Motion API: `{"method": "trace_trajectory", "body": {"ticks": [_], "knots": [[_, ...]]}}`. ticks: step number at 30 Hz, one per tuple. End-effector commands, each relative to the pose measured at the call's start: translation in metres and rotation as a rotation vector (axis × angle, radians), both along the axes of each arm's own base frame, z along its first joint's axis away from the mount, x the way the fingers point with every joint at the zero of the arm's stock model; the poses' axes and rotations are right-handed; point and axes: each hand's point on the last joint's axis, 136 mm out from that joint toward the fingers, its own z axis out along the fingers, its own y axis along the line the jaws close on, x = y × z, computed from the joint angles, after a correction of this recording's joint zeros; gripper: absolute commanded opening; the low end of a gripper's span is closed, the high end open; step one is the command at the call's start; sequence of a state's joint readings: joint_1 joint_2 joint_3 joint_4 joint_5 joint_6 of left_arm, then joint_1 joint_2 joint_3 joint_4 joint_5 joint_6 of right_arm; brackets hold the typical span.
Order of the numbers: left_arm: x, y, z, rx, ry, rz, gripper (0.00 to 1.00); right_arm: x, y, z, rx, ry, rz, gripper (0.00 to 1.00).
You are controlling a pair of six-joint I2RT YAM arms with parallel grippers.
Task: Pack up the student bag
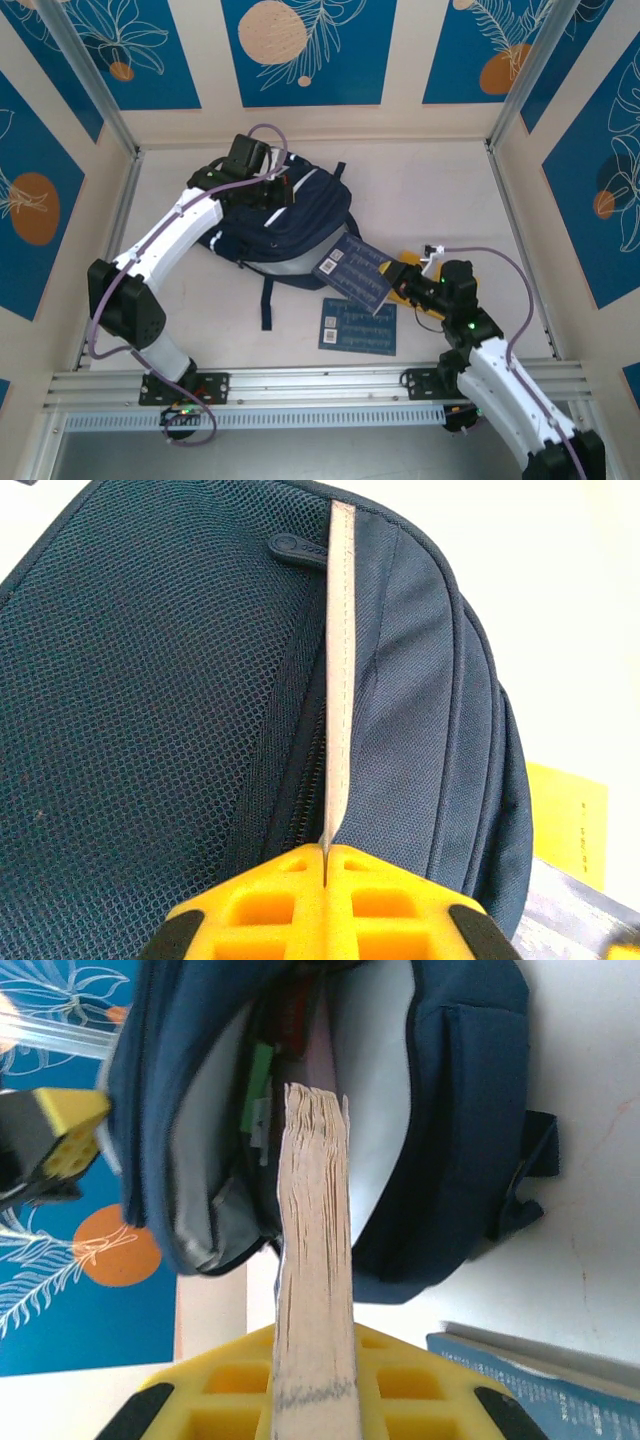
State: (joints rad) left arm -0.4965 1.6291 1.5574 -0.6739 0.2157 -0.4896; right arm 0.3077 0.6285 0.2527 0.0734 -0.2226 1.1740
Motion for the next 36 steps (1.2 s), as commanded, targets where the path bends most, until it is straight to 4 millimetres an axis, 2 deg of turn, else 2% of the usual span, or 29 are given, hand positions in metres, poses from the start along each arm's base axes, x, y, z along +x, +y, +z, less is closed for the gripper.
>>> {"method": "trace_trajectory", "body": {"ticks": [1, 5, 9, 13, 15, 18, 21, 24, 30, 33, 36], "knots": [[-0.013, -0.008, 0.036, -0.097, -0.06, -0.075, 0.0, 0.025, 0.018, 0.043, 0.095, -0.086, 0.032, 0.0], [-0.022, -0.008, 0.025, -0.065, -0.017, -0.121, 0.02, 0.044, 0.032, 0.071, 0.166, -0.149, 0.044, 0.0], [-0.036, -0.009, 0.022, -0.01, -0.001, -0.18, 0.3, 0.05, 0.043, 0.093, 0.199, -0.219, 0.051, 0.0], [-0.051, -0.016, 0.029, 0.061, -0.035, -0.247, 0.56, 0.048, 0.049, 0.103, 0.229, -0.256, 0.062, 0.0], [-0.059, -0.028, 0.029, 0.103, -0.059, -0.307, 0.66, 0.046, 0.053, 0.104, 0.229, -0.261, 0.07, 0.0], [-0.068, -0.042, 0.018, 0.216, -0.075, -0.378, 0.73, 0.044, 0.055, 0.104, 0.23, -0.257, 0.075, 0.0], [-0.067, -0.052, 0.003, 0.32, -0.088, -0.411, 0.74, 0.042, 0.056, 0.104, 0.234, -0.256, 0.072, 0.0], [-0.061, -0.052, -0.013, 0.409, -0.099, -0.407, 0.73, 0.039, 0.056, 0.103, 0.235, -0.251, 0.073, 0.0], [-0.055, -0.061, -0.047, 0.47, -0.065, -0.42, 0.66, 0.037, 0.057, 0.102, 0.236, -0.244, 0.072, 0.0], [-0.052, -0.065, -0.056, 0.473, -0.056, -0.415, 0.52, 0.036, 0.059, 0.103, 0.239, -0.242, 0.074, 0.0], [-0.05, -0.066, -0.058, 0.469, -0.058, -0.412, 0.2, 0.035, 0.06, 0.104, 0.238, -0.245, 0.078, 0.0]]}}
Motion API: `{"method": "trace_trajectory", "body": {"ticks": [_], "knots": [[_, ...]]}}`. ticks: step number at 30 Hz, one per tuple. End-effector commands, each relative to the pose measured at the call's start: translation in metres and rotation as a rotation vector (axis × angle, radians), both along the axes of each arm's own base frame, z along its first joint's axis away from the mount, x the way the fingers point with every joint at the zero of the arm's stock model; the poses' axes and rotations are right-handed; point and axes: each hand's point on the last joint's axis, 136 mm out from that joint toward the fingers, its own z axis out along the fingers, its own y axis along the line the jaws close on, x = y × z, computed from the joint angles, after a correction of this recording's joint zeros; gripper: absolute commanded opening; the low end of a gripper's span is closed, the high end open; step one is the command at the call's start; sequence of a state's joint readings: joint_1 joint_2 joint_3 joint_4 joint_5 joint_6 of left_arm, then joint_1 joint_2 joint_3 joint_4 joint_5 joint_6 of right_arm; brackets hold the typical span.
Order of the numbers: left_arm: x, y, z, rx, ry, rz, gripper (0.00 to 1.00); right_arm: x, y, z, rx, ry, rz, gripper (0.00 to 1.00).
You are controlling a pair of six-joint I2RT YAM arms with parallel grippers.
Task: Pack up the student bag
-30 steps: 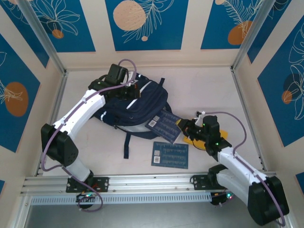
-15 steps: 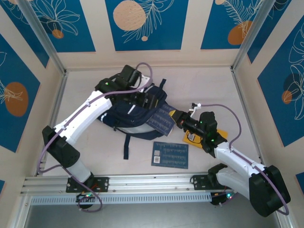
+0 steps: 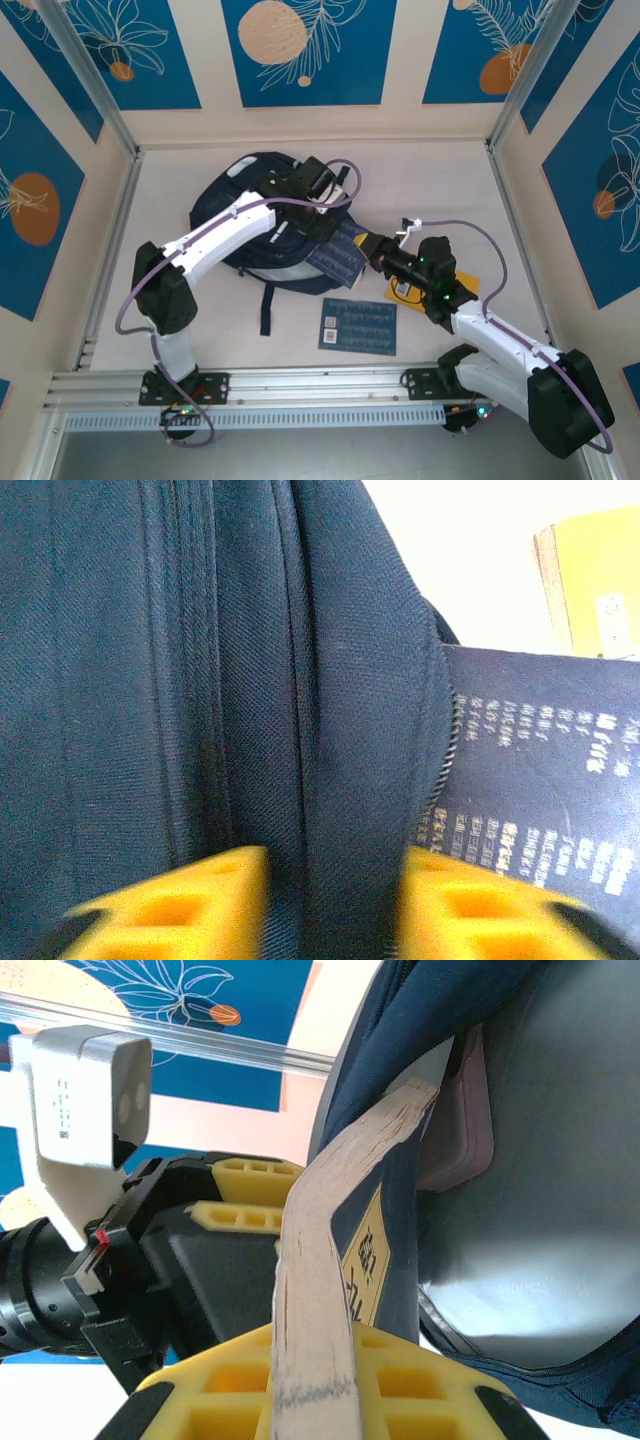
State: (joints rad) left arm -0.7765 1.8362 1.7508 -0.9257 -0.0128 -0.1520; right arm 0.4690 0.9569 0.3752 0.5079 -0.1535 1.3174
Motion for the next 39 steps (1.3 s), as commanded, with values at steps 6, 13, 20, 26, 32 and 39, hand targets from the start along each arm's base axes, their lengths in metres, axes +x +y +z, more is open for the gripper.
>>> {"method": "trace_trajectory", "body": {"ticks": [6, 13, 20, 26, 32, 39], "knots": [[0.01, 0.015, 0.028, 0.029, -0.114, 0.034, 0.0, -0.004, -0.001, 0.028, 0.036, -0.091, -0.017, 0.0], [0.014, 0.044, 0.096, -0.18, -0.162, 0.146, 0.0, -0.014, -0.001, -0.034, -0.118, 0.044, -0.041, 0.0], [0.02, 0.079, 0.137, -0.272, -0.255, 0.241, 0.0, -0.024, 0.001, -0.072, -0.28, 0.102, -0.05, 0.0], [0.022, 0.086, 0.144, -0.3, -0.256, 0.259, 0.0, -0.016, 0.013, -0.049, -0.222, 0.029, -0.034, 0.0], [0.022, 0.084, 0.145, -0.32, -0.247, 0.252, 0.0, 0.004, 0.039, 0.003, -0.101, -0.041, 0.017, 0.0], [0.021, 0.085, 0.158, -0.354, -0.27, 0.254, 0.0, 0.039, 0.069, 0.023, -0.077, -0.016, 0.036, 0.0]]}}
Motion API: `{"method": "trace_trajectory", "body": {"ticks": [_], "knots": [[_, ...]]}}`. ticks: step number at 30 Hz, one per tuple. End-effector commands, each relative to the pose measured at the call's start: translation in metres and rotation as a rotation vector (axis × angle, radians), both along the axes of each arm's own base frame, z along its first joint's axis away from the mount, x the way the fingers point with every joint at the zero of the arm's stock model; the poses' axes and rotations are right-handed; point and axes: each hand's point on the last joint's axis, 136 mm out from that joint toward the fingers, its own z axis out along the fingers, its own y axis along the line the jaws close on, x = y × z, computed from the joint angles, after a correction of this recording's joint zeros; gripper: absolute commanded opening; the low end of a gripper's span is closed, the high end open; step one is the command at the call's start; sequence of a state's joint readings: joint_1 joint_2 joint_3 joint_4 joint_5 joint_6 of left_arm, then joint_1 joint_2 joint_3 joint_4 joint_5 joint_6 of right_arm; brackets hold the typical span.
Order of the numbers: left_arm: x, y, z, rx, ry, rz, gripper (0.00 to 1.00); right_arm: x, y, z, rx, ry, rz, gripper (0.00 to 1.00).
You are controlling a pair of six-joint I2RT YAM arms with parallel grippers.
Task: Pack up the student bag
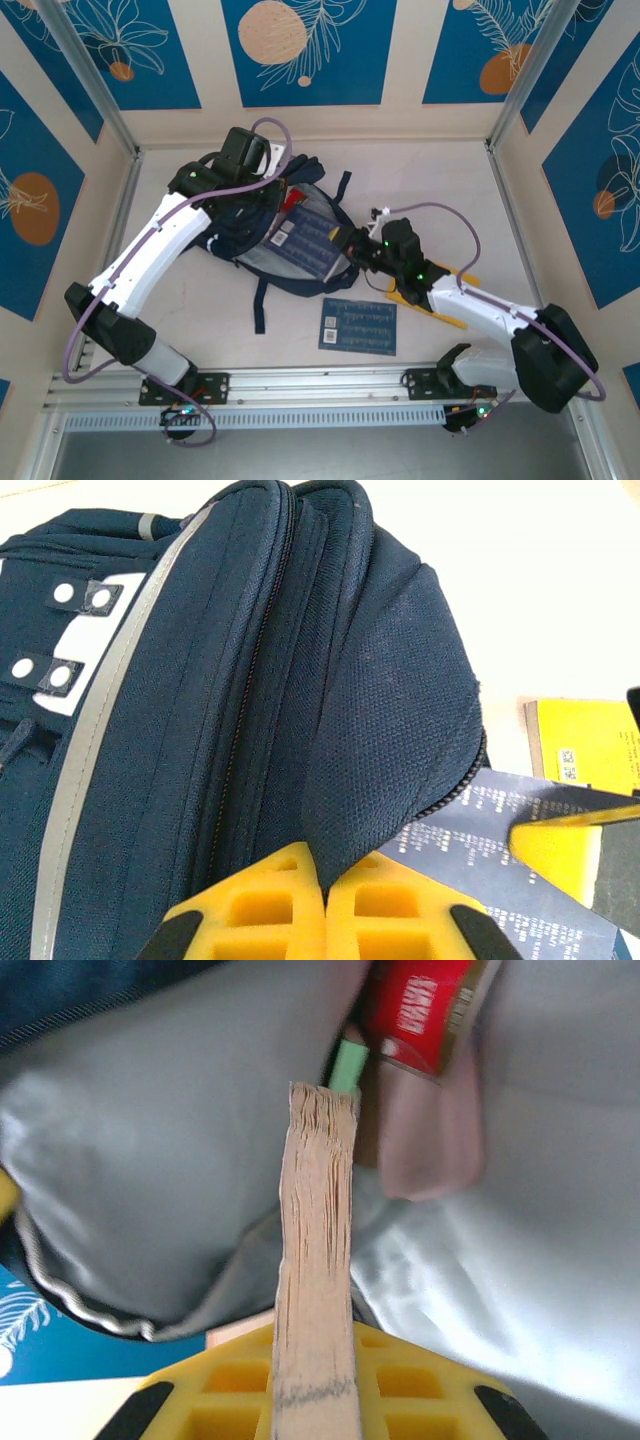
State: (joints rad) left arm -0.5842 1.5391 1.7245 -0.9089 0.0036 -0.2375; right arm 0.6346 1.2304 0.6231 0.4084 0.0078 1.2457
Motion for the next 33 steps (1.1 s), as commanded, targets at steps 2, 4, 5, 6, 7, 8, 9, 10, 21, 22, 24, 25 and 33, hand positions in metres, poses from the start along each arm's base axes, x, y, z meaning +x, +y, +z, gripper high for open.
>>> {"method": "trace_trajectory", "body": {"ticks": [2, 4, 5, 6, 7, 8, 9, 10, 21, 22, 24, 25, 33], "knots": [[0.0, -0.001, 0.046, -0.119, -0.109, 0.006, 0.0, 0.021, 0.019, 0.032, 0.079, -0.055, 0.03, 0.0], [0.001, 0.0, 0.047, -0.122, -0.112, 0.007, 0.0, 0.03, 0.028, 0.037, 0.102, -0.058, 0.041, 0.0], [0.001, 0.0, 0.047, -0.123, -0.111, 0.007, 0.0, 0.035, 0.03, 0.038, 0.113, -0.051, 0.039, 0.0], [0.001, 0.0, 0.048, -0.125, -0.11, 0.007, 0.0, 0.04, 0.034, 0.039, 0.128, -0.044, 0.041, 0.0], [0.001, 0.0, 0.05, -0.13, -0.114, 0.006, 0.0, 0.046, 0.039, 0.04, 0.14, -0.044, 0.046, 0.0], [0.0, 0.0, 0.05, -0.133, -0.115, 0.004, 0.0, 0.049, 0.042, 0.042, 0.147, -0.043, 0.05, 0.0], [0.001, 0.0, 0.053, -0.139, -0.12, 0.006, 0.0, 0.054, 0.046, 0.042, 0.149, -0.037, 0.049, 0.0], [0.0, 0.0, 0.056, -0.144, -0.124, 0.004, 0.0, 0.058, 0.051, 0.04, 0.144, -0.029, 0.049, 0.0], [-0.001, -0.004, 0.091, -0.208, -0.183, -0.014, 0.0, 0.114, 0.08, -0.025, -0.056, 0.145, -0.043, 0.0], [-0.001, -0.004, 0.092, -0.211, -0.184, -0.015, 0.0, 0.117, 0.081, -0.031, -0.082, 0.16, -0.049, 0.0], [-0.002, -0.008, 0.095, -0.231, -0.181, -0.031, 0.0, 0.124, 0.088, -0.044, -0.118, 0.182, -0.064, 0.0], [-0.002, -0.01, 0.095, -0.237, -0.178, -0.036, 0.0, 0.127, 0.094, -0.048, -0.117, 0.185, -0.063, 0.0], [0.008, -0.02, 0.081, -0.238, -0.139, -0.042, 0.0, 0.165, 0.158, -0.063, 0.005, 0.135, -0.046, 0.29]]}}
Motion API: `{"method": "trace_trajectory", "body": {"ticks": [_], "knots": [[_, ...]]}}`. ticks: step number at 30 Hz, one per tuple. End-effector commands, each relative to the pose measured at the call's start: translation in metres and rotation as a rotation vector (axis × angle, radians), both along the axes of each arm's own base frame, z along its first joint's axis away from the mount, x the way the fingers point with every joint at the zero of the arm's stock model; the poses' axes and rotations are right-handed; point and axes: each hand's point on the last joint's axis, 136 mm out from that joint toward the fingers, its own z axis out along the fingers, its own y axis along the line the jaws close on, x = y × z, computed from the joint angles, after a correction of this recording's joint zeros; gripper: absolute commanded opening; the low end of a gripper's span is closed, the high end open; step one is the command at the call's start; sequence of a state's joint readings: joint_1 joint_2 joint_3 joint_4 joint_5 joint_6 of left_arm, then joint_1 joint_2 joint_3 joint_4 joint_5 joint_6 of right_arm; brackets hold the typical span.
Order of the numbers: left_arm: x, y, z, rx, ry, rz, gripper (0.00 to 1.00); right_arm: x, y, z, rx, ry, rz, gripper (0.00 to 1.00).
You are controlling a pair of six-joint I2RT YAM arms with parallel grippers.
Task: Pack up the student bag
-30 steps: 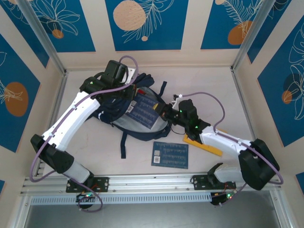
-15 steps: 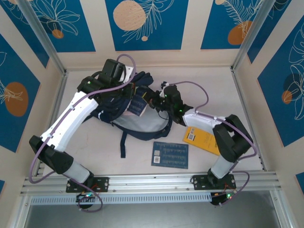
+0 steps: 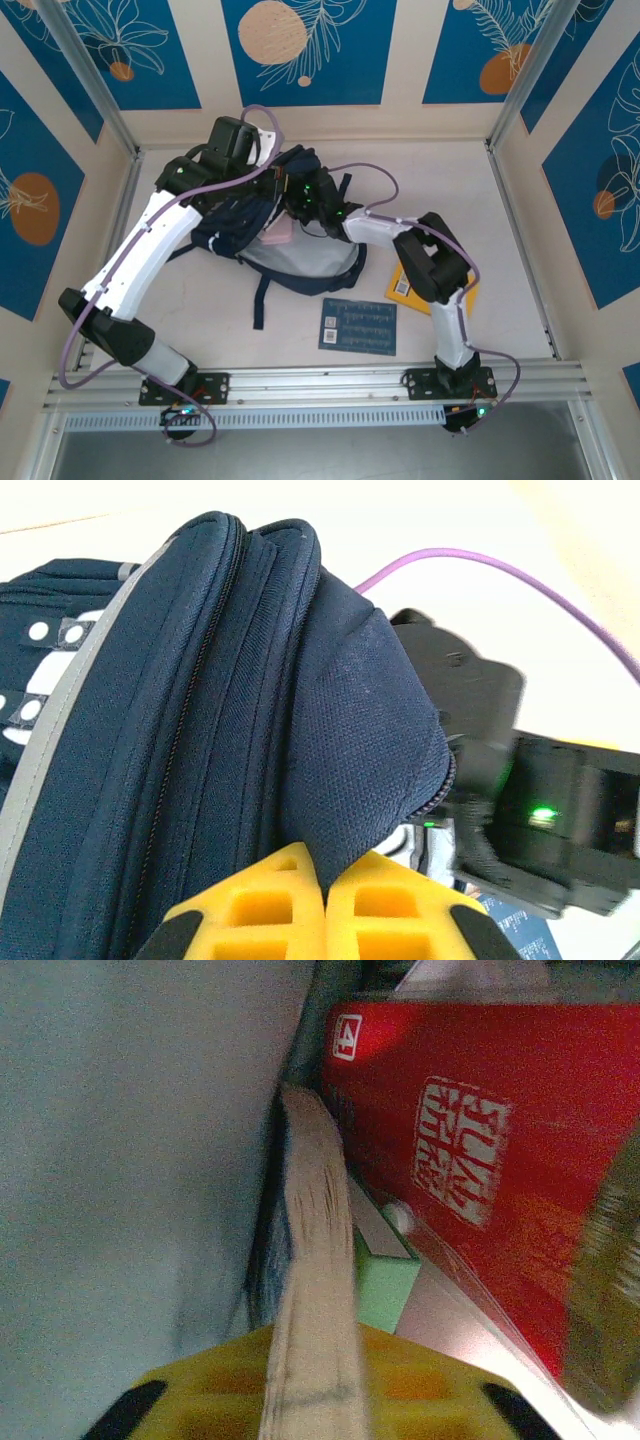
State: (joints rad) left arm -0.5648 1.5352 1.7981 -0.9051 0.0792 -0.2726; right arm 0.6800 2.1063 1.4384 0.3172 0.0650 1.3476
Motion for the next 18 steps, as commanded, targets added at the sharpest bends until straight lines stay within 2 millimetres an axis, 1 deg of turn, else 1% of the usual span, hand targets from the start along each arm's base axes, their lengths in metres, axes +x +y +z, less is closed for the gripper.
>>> {"method": "trace_trajectory", "body": {"ticks": [1, 3, 5, 7, 9, 11, 13, 15, 18], "knots": [[0.01, -0.014, 0.047, -0.126, -0.113, -0.023, 0.0, 0.015, 0.027, 0.007, 0.063, -0.05, -0.002, 0.33], [0.013, -0.013, 0.042, -0.116, -0.105, -0.015, 0.0, 0.018, 0.031, 0.013, 0.095, -0.075, 0.001, 0.43], [0.015, -0.01, 0.038, -0.107, -0.098, -0.003, 0.0, 0.014, 0.028, 0.026, 0.102, -0.126, 0.021, 0.52], [0.017, -0.007, 0.034, -0.1, -0.095, 0.008, 0.0, 0.006, 0.017, 0.038, 0.092, -0.168, 0.036, 0.6], [0.022, 0.0, 0.025, -0.083, -0.084, 0.042, 0.0, -0.006, 0.003, 0.051, 0.082, -0.215, 0.064, 0.67], [0.027, 0.004, 0.015, -0.077, -0.062, 0.062, 0.0, -0.02, -0.011, 0.059, 0.05, -0.235, 0.089, 0.71], [0.031, 0.007, 0.006, -0.08, -0.04, 0.078, 0.0, -0.036, -0.026, 0.066, 0.004, -0.266, 0.113, 0.72], [0.035, 0.009, -0.002, -0.076, -0.026, 0.092, 0.0, -0.054, -0.042, 0.06, -0.068, -0.263, 0.116, 0.73], [0.036, 0.007, -0.014, -0.068, 0.001, 0.09, 0.0, -0.081, -0.067, 0.041, -0.168, -0.218, 0.125, 0.72]]}}
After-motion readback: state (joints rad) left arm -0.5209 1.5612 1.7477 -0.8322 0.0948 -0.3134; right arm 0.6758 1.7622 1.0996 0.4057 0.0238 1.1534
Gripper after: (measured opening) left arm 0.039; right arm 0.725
